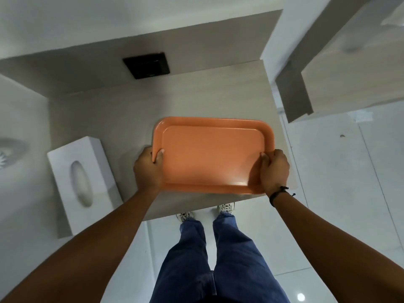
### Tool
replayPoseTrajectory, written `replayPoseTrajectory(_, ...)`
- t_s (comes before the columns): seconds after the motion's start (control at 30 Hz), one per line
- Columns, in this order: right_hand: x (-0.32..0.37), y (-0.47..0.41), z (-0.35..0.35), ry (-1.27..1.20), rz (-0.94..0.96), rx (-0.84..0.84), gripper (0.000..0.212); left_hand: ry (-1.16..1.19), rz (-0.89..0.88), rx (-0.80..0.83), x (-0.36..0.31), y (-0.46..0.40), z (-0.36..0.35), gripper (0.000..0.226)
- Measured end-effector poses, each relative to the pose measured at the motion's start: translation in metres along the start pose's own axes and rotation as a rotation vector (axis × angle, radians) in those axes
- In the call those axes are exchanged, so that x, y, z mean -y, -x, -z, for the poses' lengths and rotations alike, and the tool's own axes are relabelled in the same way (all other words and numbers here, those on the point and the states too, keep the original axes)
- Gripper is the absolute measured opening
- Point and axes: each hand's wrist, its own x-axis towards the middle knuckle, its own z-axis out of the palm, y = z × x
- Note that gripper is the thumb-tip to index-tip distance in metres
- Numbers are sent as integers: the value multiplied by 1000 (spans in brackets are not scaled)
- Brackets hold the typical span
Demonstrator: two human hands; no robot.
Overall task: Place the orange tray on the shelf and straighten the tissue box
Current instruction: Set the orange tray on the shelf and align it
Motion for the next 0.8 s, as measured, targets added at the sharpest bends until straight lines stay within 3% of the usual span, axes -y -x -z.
replayPoseTrajectory(0.23, 38, -10, -24, 67, 130, 90, 27, 15, 126, -59, 36, 12, 21, 33)
replayPoseTrajectory(0.43, 45, -7, -33, 58, 148, 99, 30, 37, 117, -88, 54, 12, 26, 37)
replayPoseTrajectory(0.63, 46, -4, -29, 82, 174, 47, 49, 45, 90, -113, 50, 12, 27, 39)
replayPoseTrajectory(0.73, 40, 11, -23, 253, 343, -90, 61, -166, 64, -177, 46, 25, 24, 62)
replayPoseTrajectory(0.8, 30, 27, -21, 351, 543, -65, 67, -300, -110, -155, 48, 40, 23, 70)
